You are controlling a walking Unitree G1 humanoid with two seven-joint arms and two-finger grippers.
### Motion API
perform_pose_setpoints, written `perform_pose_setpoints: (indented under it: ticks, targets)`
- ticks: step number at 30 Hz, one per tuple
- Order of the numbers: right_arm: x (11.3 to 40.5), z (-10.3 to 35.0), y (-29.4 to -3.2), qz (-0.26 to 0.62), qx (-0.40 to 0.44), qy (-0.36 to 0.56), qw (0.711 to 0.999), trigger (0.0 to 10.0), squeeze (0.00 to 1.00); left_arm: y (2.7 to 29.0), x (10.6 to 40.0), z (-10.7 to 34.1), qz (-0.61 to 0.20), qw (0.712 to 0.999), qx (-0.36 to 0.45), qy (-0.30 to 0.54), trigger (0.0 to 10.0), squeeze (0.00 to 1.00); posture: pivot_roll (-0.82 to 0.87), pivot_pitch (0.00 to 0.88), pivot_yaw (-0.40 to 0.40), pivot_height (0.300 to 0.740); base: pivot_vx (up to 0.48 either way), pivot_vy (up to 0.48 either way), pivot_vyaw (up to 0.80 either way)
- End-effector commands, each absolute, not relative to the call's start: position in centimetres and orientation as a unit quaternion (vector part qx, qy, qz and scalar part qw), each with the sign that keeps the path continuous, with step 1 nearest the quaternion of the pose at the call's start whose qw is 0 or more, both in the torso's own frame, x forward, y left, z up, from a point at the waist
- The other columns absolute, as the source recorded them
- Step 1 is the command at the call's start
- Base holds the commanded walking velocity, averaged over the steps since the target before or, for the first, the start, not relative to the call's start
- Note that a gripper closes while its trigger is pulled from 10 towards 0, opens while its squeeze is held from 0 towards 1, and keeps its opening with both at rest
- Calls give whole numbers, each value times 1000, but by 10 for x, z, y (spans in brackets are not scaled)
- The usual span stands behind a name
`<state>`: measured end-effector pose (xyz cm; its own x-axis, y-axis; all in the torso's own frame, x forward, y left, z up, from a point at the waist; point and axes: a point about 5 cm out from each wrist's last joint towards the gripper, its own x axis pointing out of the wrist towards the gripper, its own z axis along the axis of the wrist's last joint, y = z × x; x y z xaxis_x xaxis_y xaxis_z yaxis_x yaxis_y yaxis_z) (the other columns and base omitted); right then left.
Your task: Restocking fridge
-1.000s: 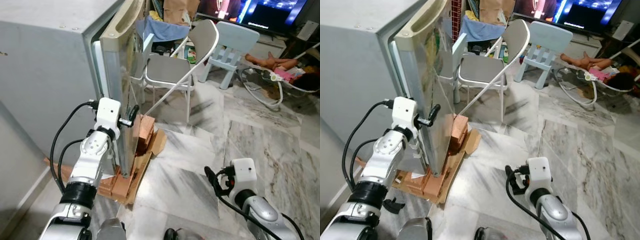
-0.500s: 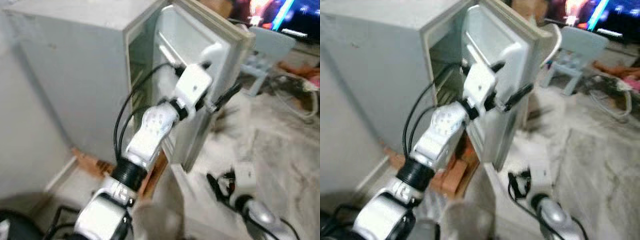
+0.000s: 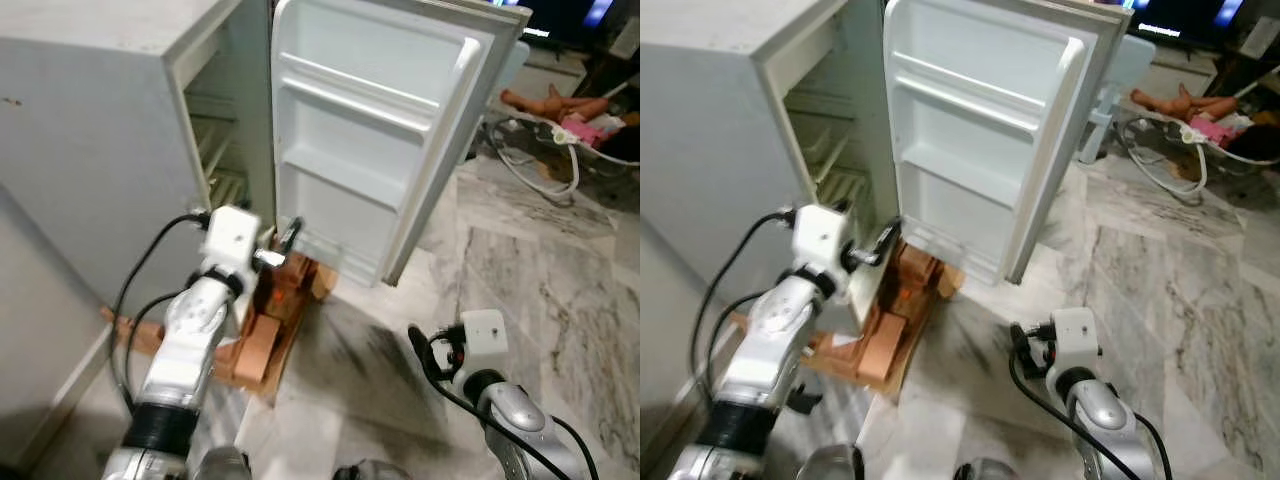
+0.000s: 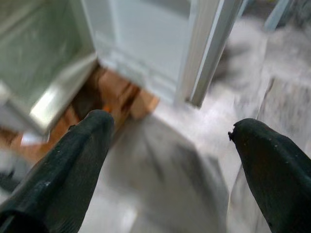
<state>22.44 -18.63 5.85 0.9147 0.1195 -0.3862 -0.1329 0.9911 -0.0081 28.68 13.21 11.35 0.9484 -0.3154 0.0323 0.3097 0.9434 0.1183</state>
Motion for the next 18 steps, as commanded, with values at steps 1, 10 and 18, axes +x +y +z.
perform_pose_setpoints:
  ticks: [1,10,18]
  targets:
    - [226,60,-188,60,-28,198,978,10000,0,135,279,116,-148,987,63,-24,10000,0,128,60,-72,740,0,-461,0]
    - [257,84,-177,66,-28,147,987,10000,0,155,247,108,-121,989,85,1,10000,0,120,78,-73,740,29,-451,-365]
    - [263,96,-159,88,-19,109,990,10000,0,165,241,111,-116,988,105,0,10000,0,100,67,-67,740,385,-165,-800]
